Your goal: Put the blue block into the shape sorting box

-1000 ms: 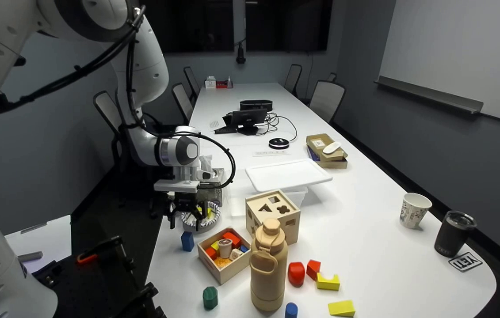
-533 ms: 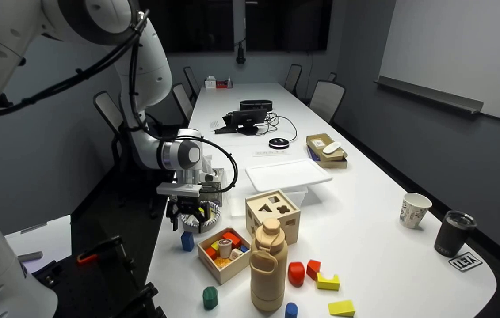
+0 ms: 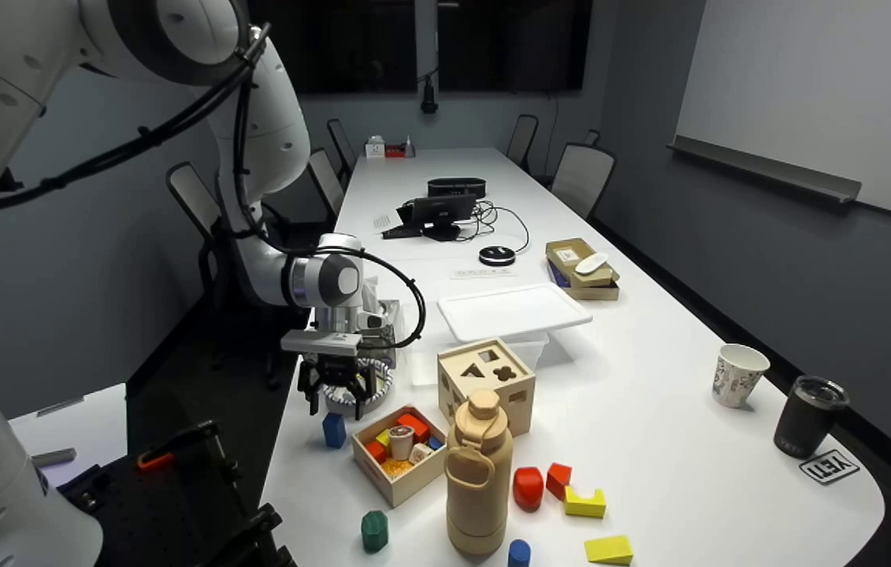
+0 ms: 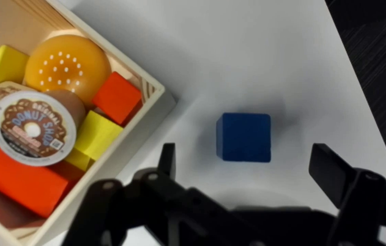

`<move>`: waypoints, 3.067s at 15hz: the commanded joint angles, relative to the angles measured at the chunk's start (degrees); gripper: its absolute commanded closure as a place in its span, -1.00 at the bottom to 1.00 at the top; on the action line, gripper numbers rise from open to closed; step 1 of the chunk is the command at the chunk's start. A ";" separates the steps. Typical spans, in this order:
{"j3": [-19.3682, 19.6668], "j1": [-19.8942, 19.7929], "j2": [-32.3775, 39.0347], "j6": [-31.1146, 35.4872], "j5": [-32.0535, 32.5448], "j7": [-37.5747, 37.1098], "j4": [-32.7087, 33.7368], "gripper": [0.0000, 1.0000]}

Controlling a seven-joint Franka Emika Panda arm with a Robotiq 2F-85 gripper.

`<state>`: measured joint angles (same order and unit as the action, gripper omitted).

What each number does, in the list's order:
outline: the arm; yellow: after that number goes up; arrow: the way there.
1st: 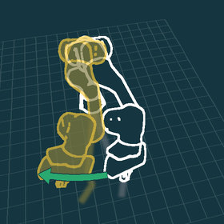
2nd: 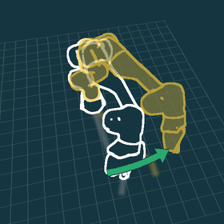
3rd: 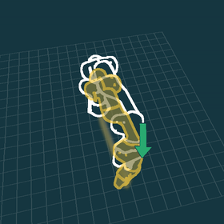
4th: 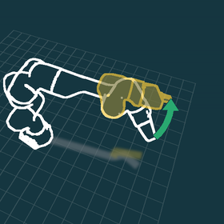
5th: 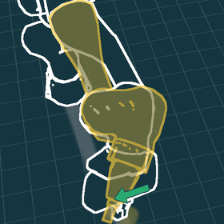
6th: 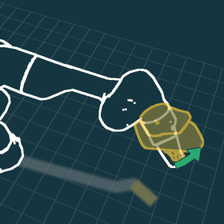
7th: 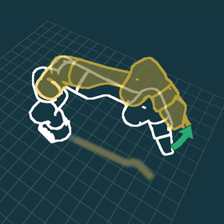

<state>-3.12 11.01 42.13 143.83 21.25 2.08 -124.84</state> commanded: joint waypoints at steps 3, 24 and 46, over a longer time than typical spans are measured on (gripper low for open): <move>0.52 0.07 1.08 0.88 -0.68 1.02 0.72 -0.50; 0.00 -0.13 0.23 -16.84 -3.07 0.76 7.98 0.82; 3.19 -12.40 -11.63 -21.21 -17.37 2.51 27.46 0.82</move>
<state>-0.38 -0.68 26.72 122.77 5.54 5.51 -103.08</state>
